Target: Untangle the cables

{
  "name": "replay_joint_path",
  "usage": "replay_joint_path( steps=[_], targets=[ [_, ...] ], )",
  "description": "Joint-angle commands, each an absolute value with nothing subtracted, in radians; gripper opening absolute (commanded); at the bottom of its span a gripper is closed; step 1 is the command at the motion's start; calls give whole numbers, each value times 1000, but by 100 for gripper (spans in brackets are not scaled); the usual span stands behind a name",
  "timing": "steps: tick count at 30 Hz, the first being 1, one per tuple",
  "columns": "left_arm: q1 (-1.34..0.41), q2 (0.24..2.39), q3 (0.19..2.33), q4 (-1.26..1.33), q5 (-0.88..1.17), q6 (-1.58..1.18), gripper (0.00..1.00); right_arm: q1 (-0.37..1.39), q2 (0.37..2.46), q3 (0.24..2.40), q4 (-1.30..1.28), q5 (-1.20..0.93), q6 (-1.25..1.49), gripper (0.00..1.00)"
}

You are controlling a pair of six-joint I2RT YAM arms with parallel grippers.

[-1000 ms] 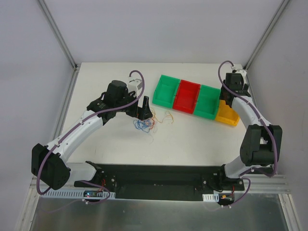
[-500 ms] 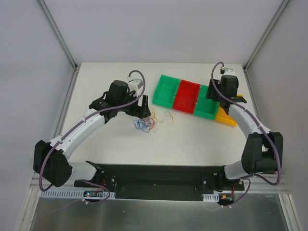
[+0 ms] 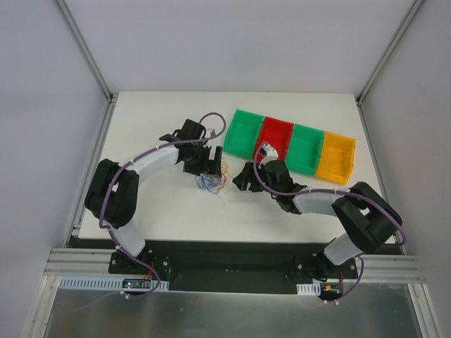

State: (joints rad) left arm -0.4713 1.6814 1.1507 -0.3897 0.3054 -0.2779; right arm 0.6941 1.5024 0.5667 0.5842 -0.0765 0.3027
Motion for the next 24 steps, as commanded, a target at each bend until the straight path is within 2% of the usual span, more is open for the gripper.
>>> replay_joint_path(
  steps=[1, 6, 10, 12, 13, 16, 17, 20, 24],
  targets=[
    [-471, 1741, 1223, -416, 259, -272, 90, 684, 1591, 581, 778, 68, 471, 74],
    [-471, 1787, 1239, -434, 207, -268, 73, 681, 1713, 669, 767, 14, 492, 75],
    [-471, 1792, 1241, -443, 195, -272, 61, 683, 1753, 703, 764, 50, 502, 65],
    [-471, 1792, 1238, -446, 192, -272, 53, 683, 1753, 713, 741, 77, 485, 54],
    [-471, 1790, 1236, -446, 190, -272, 49, 683, 1756, 721, 732, 84, 477, 44],
    [-471, 1789, 1238, -454, 190, -272, 41, 683, 1756, 745, 703, 78, 439, 6],
    [-471, 1786, 1242, -459, 184, -270, 38, 690, 1741, 752, 671, 86, 417, 1],
    [-471, 1770, 1246, -477, 154, -265, 23, 724, 1619, 711, 623, 190, 342, 1],
    [-471, 1732, 1232, -494, 101, -262, 18, 735, 1337, 635, 499, 331, 293, 1]
  ],
)
